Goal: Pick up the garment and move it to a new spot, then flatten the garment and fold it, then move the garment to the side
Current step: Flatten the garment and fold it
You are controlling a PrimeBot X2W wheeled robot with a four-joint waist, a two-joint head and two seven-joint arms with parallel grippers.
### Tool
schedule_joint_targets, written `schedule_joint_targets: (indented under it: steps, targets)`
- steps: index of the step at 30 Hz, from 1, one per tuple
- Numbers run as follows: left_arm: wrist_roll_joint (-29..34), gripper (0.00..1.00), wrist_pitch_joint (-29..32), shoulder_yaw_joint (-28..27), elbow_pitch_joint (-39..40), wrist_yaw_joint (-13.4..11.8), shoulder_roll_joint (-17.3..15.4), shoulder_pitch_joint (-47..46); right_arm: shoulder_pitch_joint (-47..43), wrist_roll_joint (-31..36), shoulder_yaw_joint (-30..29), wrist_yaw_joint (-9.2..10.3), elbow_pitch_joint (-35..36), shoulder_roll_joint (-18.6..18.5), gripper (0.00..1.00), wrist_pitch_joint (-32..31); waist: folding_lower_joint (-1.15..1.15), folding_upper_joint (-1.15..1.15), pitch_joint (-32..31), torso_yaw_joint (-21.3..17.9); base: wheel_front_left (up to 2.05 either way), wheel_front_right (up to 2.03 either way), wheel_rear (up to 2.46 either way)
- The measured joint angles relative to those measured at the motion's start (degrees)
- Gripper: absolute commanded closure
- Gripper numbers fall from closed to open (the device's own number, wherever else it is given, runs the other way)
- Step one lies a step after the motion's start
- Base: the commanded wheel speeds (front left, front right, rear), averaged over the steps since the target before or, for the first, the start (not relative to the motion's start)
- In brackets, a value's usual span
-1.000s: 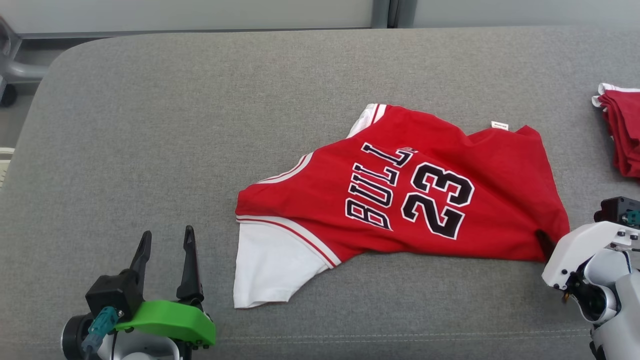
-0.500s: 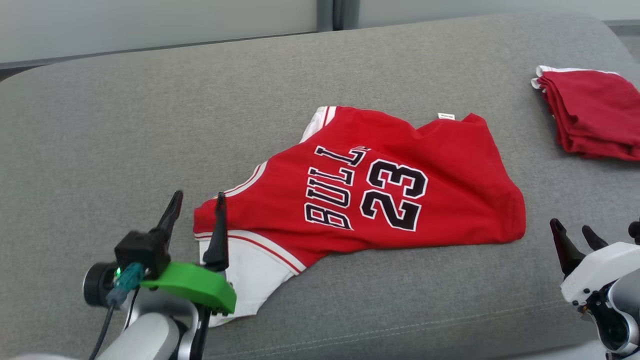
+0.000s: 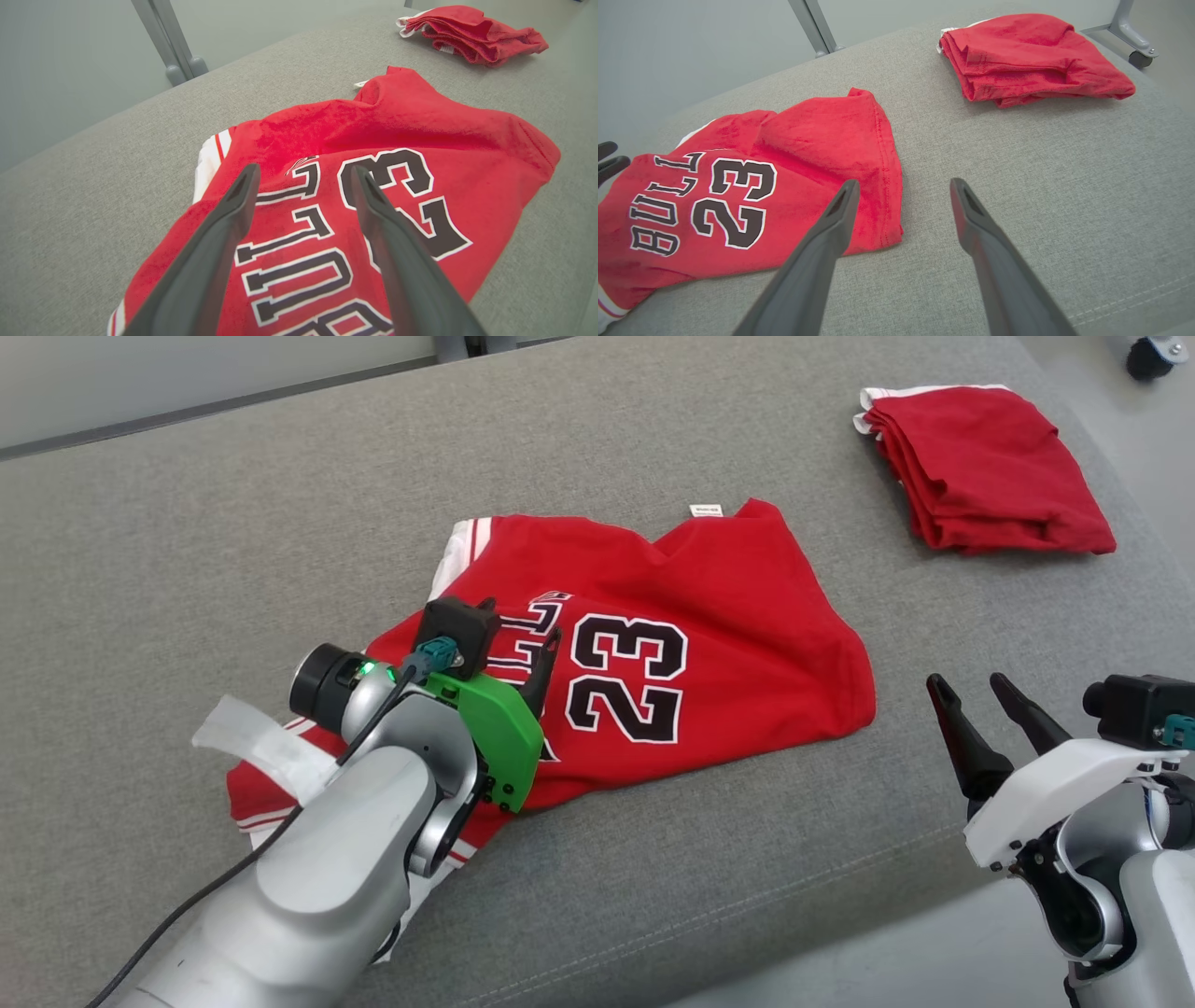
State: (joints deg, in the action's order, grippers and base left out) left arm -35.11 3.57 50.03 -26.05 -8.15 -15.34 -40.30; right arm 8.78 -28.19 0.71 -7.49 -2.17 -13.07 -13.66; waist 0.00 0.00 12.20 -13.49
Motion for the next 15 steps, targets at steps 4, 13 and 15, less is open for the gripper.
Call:
schedule_joint_targets:
  steps: [4,13,15]
  targets:
    - [0.2,0.0,0.7,1.5,-4.5,2.9,2.0,-2.8,0.7,0.0,1.0,0.0,0.3,0.0,0.0,0.5,0.0,0.0,1.5,-2.2,0.0,0.0,0.0]
    - [0.6,0.0,2.1,2.7,-16.1,5.9,3.8,-8.9,2.0,-0.5,4.5,0.0,0.4,0.2,0.0,0.7,0.0,0.0,3.3,-4.8,0.0,0.0,0.0]
    - [0.7,0.0,4.7,3.6,-19.2,7.0,3.9,-9.9,2.5,-0.7,5.4,0.0,0.4,0.2,0.0,0.7,0.0,0.0,3.6,-5.1,0.0,0.0,0.0]
